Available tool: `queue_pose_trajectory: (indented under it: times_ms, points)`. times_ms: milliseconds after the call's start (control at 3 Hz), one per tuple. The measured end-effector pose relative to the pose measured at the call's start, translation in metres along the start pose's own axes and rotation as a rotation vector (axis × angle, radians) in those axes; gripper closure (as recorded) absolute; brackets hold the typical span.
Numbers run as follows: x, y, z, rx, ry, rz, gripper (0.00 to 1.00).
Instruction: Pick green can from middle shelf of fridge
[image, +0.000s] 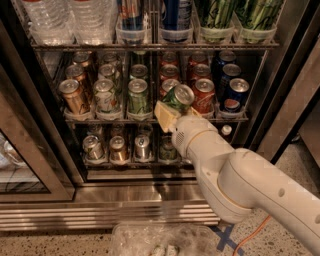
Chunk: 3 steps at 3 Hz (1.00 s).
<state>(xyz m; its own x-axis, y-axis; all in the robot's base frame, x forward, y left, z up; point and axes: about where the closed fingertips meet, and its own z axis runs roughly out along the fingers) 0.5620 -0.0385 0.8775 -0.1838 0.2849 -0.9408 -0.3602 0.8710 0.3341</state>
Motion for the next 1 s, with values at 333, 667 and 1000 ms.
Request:
queue_pose_trajectory:
  times_ms: [333,667,1000]
  points:
    - [0.0174,-0.0151,-0.0224,-0.022,0.087,-0.046,1.00]
    - [0.0194,-0.0081,-0.0264,-0.065,0.106,0.000,1.00]
    - [0.0193,-0.0074,-0.0262,-0.066,0.106,0.000,1.00]
